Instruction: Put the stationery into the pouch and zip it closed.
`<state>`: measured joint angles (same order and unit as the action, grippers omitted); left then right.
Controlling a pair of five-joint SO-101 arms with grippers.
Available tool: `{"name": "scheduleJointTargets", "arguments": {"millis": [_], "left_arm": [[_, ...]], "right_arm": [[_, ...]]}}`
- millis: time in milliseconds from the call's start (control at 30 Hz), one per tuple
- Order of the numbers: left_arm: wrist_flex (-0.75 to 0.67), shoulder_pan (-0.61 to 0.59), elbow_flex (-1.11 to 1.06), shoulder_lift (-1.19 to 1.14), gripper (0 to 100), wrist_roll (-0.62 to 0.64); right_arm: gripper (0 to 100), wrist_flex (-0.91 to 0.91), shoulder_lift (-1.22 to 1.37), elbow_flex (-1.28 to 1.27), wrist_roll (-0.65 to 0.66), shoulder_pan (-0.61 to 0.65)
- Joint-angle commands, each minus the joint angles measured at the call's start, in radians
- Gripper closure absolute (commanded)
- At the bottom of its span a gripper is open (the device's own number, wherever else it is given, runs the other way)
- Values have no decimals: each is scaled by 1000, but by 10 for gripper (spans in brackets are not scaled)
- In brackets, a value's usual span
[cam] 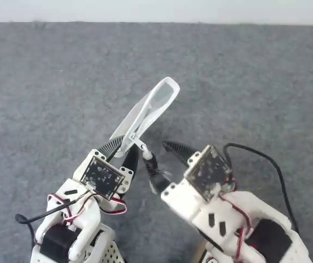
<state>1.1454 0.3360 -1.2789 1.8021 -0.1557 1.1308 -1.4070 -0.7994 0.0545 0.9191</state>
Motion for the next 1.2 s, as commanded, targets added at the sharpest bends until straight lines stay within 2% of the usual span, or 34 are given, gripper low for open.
{"name": "scheduleJointTargets", "arguments": {"millis": [0,267,567,767,1167], "left_arm": [[5,-8,-8,20,993,-3],[5,-8,-8,20,993,-3],[6,-8,-10,20,993,-3],[6,-8,-10,20,993,-3],[6,-8,-10,20,992,-3]], "right_arm": [[841,5,15,49,-11,21],[934,-163,85,-55,-5,19],[918,-188,159,-60,-5,12],[918,-229,200,-58,-8,-91],[917,-220,205,-58,-5,-90]]}}
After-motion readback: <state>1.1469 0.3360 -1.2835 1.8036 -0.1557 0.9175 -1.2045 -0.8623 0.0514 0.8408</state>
